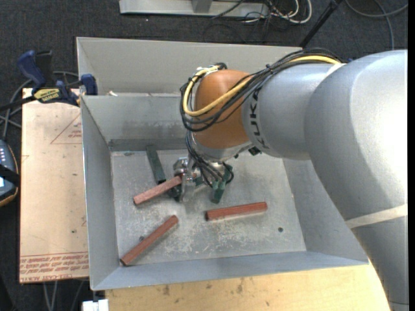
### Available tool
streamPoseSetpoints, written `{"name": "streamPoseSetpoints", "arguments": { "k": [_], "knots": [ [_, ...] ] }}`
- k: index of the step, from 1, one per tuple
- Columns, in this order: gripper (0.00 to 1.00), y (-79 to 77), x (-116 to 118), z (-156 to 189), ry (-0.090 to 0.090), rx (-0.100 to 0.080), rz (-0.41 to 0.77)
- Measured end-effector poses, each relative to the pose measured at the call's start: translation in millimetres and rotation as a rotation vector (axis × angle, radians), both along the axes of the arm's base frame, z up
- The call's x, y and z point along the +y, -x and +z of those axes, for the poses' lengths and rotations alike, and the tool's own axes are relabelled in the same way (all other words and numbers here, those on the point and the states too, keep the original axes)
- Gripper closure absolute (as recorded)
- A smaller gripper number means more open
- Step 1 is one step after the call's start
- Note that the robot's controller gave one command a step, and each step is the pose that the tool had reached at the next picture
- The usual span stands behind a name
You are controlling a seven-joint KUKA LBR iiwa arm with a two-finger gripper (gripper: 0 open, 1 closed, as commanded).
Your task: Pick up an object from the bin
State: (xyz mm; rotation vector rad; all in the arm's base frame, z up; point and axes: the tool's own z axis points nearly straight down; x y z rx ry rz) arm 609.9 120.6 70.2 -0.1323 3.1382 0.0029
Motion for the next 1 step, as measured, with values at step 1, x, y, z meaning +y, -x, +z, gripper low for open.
{"name": "streamPoseSetpoints", "arguments": {
  "k": [1],
  "knots": [
    [1.00, 13.8, -20.8, 183.3, 0.001, -0.010, 0.293]
  ]
}}
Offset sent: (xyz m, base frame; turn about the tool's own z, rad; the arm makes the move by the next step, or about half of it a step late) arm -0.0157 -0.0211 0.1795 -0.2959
